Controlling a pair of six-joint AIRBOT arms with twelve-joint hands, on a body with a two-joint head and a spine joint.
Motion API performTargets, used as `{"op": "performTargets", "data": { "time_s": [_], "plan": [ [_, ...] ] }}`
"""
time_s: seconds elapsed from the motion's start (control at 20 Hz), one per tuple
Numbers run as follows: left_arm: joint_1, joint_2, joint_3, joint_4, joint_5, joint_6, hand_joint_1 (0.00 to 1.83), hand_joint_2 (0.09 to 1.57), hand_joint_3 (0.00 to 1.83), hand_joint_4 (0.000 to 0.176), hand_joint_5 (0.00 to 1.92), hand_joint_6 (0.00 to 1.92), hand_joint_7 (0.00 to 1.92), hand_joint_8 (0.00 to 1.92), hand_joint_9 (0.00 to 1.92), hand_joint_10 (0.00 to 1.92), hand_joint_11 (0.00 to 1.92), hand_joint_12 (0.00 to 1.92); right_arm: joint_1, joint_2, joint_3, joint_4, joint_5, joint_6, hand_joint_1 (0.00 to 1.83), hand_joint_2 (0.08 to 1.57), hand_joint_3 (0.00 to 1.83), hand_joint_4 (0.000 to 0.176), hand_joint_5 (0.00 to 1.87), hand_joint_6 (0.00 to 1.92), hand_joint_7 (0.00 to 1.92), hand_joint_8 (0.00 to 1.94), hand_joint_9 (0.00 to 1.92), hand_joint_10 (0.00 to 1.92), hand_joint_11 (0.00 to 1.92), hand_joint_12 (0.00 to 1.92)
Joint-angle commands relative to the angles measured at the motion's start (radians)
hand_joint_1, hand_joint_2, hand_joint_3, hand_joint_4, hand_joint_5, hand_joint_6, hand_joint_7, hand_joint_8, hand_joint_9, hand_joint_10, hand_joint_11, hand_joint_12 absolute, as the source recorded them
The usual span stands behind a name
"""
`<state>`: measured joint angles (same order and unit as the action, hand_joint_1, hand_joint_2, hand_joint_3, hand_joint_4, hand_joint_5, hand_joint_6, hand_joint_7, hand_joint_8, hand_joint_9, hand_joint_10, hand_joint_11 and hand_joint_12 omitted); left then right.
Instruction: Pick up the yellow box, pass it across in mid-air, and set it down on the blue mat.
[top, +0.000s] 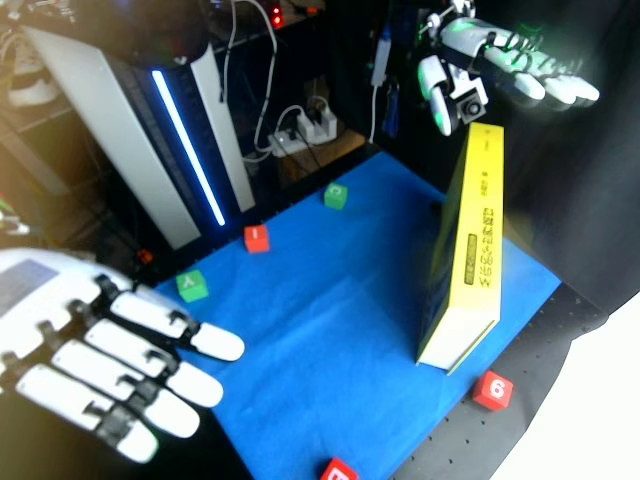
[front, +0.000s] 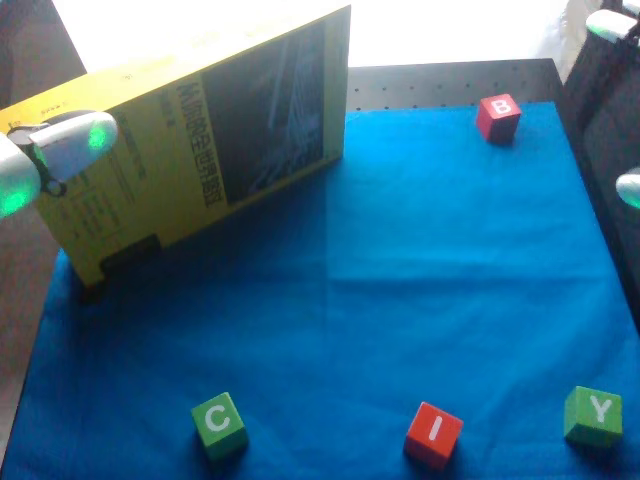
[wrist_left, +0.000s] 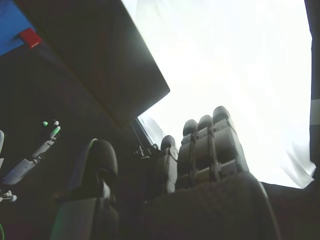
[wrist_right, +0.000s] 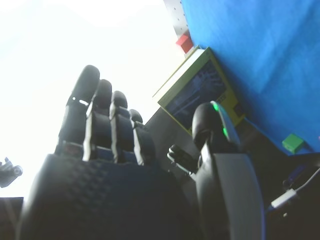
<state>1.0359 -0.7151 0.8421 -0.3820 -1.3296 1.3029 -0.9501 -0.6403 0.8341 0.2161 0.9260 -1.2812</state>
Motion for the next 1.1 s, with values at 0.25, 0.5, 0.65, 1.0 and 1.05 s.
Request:
{"op": "performTargets", "data": {
  "time_s": [0.25, 0.5, 0.65, 1.0, 1.05],
  "plan": [
    [-0.006, 0.002, 0.003, -0.012, -0.133, -0.001, 0.38, 1.11, 0.0, 0.167, 0.0, 0.0, 0.0, 0.0, 0.0, 0.0, 0.0, 0.0, 0.015, 0.003, -0.002, 0.004, 0.131, -0.003, 0.22, 1.25, 0.0, 0.084, 0.0, 0.0, 0.0, 0.0, 0.0, 0.0, 0.0, 0.0],
    [-0.014, -0.042, 0.056, -0.102, -0.007, -0.003, 0.56, 1.07, 0.0, 0.169, 0.0, 0.0, 0.0, 0.0, 0.0, 0.0, 0.0, 0.0, 0.015, 0.003, -0.002, 0.004, 0.133, -0.003, 0.26, 1.25, 0.0, 0.1, 0.0, 0.0, 0.0, 0.0, 0.0, 0.0, 0.0, 0.0],
    [-0.048, -0.088, 0.112, -0.157, 0.107, -0.006, 0.6, 1.05, 0.0, 0.176, 0.0, 0.0, 0.0, 0.0, 0.0, 0.0, 0.0, 0.0, 0.015, 0.003, -0.003, 0.003, 0.133, -0.003, 0.22, 1.25, 0.0, 0.096, 0.0, 0.0, 0.0, 0.0, 0.0, 0.0, 0.0, 0.0],
    [-0.093, -0.158, 0.174, -0.156, 0.231, -0.031, 0.72, 1.06, 0.0, 0.068, 0.07, 0.0, 0.13, 0.0, 0.14, 0.0, 0.01, 0.61, 0.015, 0.002, -0.003, 0.003, 0.132, -0.003, 0.19, 1.24, 0.0, 0.086, 0.0, 0.0, 0.0, 0.0, 0.0, 0.0, 0.0, 0.0],
    [-0.095, -0.166, 0.18, -0.15, 0.242, -0.041, 0.77, 1.08, 0.0, 0.0, 0.4, 0.04, 0.49, 0.06, 0.45, 0.31, 0.09, 1.36, 0.015, 0.002, -0.003, 0.003, 0.132, -0.003, 0.18, 1.23, 0.0, 0.087, 0.0, 0.0, 0.0, 0.0, 0.0, 0.0, 0.0, 0.0]
  ]
}}
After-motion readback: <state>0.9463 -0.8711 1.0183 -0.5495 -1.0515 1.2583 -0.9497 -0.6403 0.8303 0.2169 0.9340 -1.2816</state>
